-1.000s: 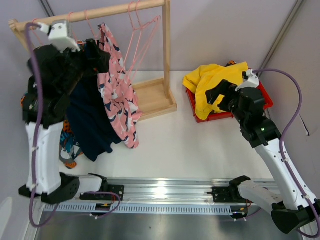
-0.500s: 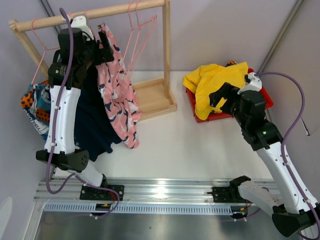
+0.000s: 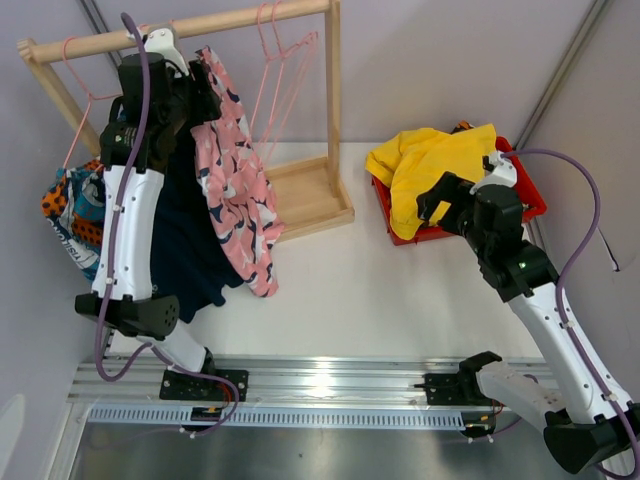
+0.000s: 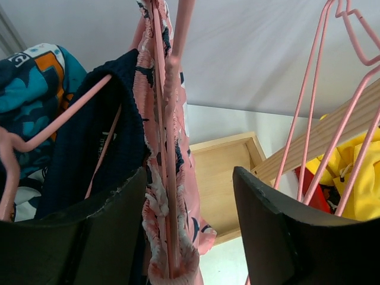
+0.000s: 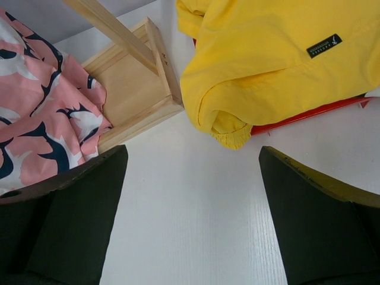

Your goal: Remove the shorts from the hanger

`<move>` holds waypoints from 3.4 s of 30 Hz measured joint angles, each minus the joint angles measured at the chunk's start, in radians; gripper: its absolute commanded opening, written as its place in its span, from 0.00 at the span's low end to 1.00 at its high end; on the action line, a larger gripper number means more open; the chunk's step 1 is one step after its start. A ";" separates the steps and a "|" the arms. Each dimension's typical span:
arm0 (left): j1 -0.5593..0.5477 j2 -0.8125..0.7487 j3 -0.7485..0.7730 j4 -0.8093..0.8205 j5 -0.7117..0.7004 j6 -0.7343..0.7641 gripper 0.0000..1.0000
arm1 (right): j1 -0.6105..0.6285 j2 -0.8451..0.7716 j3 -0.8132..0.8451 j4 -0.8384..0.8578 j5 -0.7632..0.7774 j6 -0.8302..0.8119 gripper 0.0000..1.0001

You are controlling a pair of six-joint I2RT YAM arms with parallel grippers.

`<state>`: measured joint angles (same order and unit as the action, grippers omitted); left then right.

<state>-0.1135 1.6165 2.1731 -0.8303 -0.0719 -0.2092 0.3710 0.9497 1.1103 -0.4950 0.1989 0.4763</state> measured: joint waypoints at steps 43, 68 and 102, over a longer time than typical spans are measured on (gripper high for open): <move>-0.266 -0.565 -0.393 -0.171 0.064 0.094 0.00 | -0.045 -0.091 -0.034 0.136 -0.413 -0.080 0.99; -0.431 -0.706 -0.401 -0.145 0.712 -0.018 0.00 | 0.003 -0.110 0.117 0.246 -0.866 -0.057 0.99; -0.447 -0.668 -0.478 -0.121 0.592 -0.014 0.00 | -0.250 -0.073 0.063 0.407 -0.694 0.003 0.00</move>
<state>-0.5602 0.9489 1.6955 -0.9516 0.5201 -0.2234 0.1207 0.8768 1.1736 -0.0879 -0.4946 0.4797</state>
